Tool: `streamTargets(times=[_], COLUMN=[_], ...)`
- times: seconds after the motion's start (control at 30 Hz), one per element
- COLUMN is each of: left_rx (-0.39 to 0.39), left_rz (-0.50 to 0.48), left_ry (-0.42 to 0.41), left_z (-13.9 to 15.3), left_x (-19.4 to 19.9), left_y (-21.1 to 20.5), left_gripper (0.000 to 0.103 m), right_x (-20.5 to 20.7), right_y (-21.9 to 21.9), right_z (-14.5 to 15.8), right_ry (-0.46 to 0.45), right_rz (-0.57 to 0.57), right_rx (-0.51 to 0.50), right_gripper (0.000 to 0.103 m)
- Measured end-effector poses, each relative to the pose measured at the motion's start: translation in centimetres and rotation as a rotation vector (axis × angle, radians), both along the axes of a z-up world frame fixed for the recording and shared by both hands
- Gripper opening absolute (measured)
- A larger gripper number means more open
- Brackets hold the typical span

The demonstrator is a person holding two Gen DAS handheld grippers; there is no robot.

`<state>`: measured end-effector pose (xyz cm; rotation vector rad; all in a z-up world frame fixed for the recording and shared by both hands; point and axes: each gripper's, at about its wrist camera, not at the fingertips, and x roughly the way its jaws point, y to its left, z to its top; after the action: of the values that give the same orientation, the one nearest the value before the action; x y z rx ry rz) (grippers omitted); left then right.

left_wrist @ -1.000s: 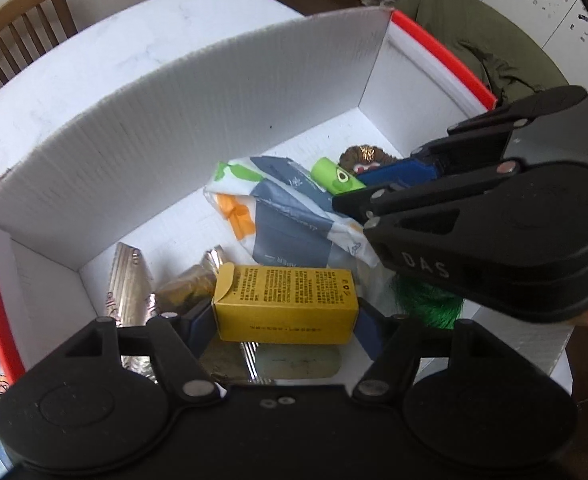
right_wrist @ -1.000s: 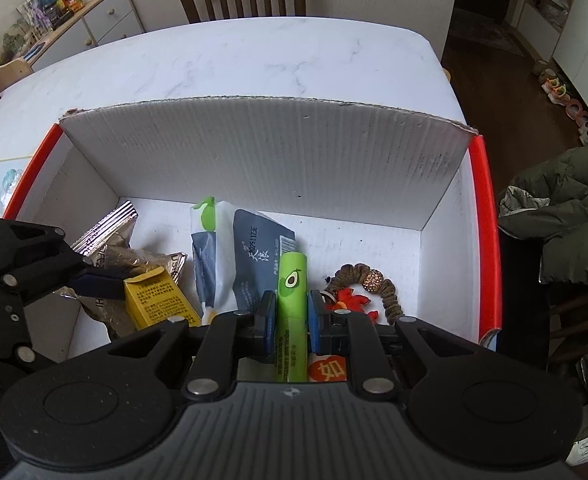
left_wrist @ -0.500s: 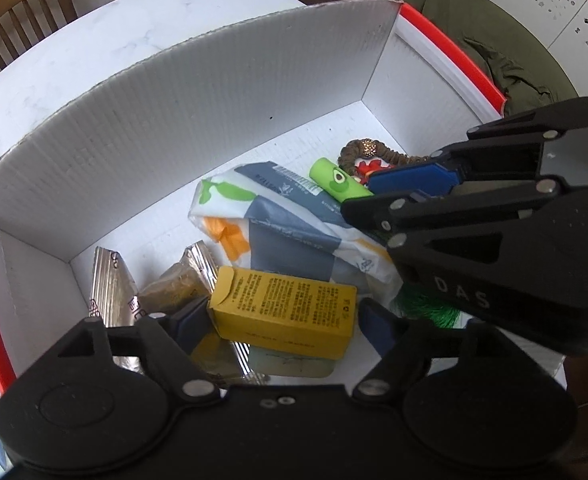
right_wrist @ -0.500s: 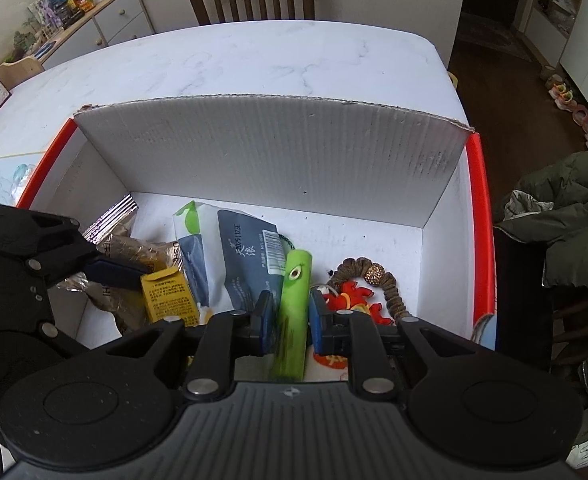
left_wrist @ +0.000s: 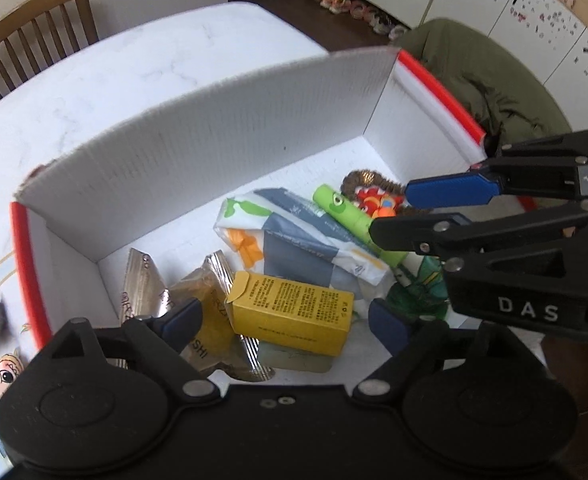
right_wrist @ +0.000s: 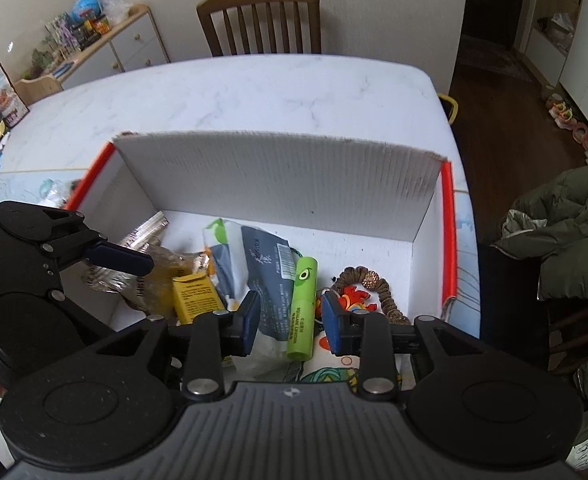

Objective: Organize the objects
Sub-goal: 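Open both grippers to release the yellow box and battery in the box, then withdraw both grippers from the box back over the mat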

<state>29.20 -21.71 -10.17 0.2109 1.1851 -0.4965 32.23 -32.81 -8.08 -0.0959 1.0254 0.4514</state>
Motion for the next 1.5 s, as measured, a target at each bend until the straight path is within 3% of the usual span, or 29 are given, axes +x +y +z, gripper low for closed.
streamTargets(times=[0.1,0.17,0.63,0.9,1.0,1.5], left_rx=[-0.025,-0.046,-0.124,-0.153,-0.167,-0.185], left_rz=[0.008,0.01,0.041,0.066,0.082,0.166], left_ry=[-0.028,-0.045,-0.199,-0.265,-0.272,-0.312], left_z=[1.1,1.3,4.8,6.5,6.7,7.2], left_x=[-0.6,-1.3,-4.0,-5.3,-5.6,-7.1], left_y=[0.7,1.1,3.4,7.6,9.6,19.8], left_gripper=[0.093,0.093,0.093,0.097,0.097,0.103], right_x=[-0.7,-1.3,-4.7,-6.4,-7.1,-11.3], right_y=[-0.3,-0.3,0.9,3.0,4.3,13.3], right_z=[1.0,1.6,5.1,6.0,6.2,7.2], right_ry=[-0.014,-0.028,-0.104,-0.117,-0.115,-0.156], right_rz=[-0.005,-0.001,0.006,-0.008,-0.01,0.064], right_rx=[0.016,0.023,0.06,0.066,0.082,0.137], right_gripper=[0.035,0.043,0.053,0.055,0.063,0.075])
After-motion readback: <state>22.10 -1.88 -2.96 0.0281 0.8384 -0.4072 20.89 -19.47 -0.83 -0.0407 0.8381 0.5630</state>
